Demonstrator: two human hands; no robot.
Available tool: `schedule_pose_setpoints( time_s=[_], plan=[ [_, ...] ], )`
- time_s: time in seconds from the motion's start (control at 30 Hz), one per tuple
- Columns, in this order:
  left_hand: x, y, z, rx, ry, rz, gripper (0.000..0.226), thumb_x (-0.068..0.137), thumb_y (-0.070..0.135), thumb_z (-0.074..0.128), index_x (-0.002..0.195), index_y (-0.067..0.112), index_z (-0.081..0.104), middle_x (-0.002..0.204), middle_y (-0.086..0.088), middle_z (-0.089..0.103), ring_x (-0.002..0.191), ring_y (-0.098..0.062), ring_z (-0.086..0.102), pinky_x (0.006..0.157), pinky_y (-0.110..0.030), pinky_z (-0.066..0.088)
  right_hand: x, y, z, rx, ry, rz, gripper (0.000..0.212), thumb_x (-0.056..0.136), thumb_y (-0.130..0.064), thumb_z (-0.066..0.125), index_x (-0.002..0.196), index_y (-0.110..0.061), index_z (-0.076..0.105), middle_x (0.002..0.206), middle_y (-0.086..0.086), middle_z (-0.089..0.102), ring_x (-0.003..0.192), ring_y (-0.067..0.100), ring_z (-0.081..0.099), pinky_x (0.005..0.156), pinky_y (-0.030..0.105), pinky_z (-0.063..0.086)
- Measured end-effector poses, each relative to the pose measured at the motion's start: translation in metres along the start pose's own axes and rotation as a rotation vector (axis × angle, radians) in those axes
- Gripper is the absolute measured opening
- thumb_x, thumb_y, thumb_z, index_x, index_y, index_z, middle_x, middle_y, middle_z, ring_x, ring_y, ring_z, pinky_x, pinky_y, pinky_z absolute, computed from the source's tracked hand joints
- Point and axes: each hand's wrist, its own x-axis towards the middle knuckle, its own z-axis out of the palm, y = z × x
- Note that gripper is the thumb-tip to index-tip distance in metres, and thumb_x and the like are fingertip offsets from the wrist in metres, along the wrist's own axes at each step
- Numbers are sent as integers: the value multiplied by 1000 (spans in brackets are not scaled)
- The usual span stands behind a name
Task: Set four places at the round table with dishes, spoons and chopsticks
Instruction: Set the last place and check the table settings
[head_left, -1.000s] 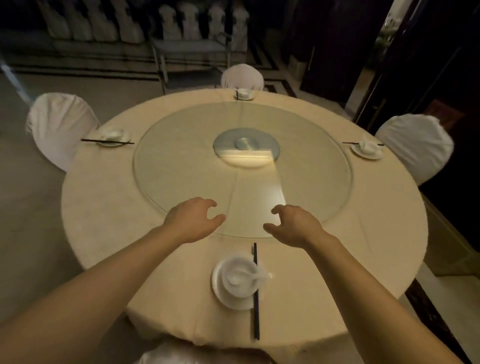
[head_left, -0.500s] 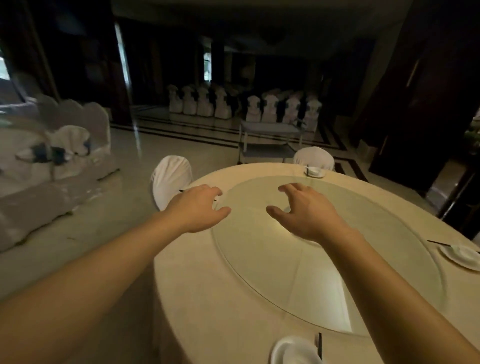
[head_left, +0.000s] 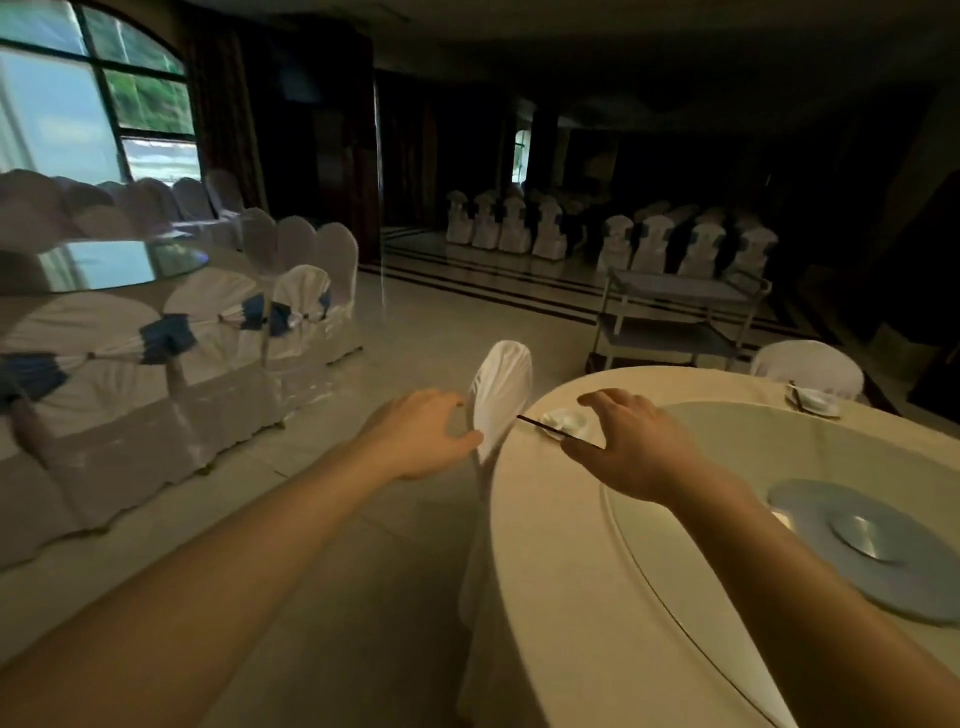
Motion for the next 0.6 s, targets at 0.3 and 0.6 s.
schedule_pose_setpoints(
  time_s=[0.3, 0.6],
  plan=[
    [112, -147, -30, -5, -24, 18, 60, 96, 55, 48, 145, 21, 47, 147, -3, 51, 129, -23, 51, 102, -35, 45, 134, -70, 31, 12, -14, 125, 67, 95, -60, 51, 151, -26, 37, 158, 0, 39, 142, 25, 39, 114, 44, 37],
    [298, -208, 15, -15, -57, 212, 66, 95, 58, 46, 151, 24, 39, 154, 2, 42, 135, -19, 45, 108, -36, 41, 317, -66, 86, -30, 22, 191, 70, 93, -63, 51, 151, -27, 35, 158, 2, 38, 141, 26, 40, 112, 44, 37]
  ],
)
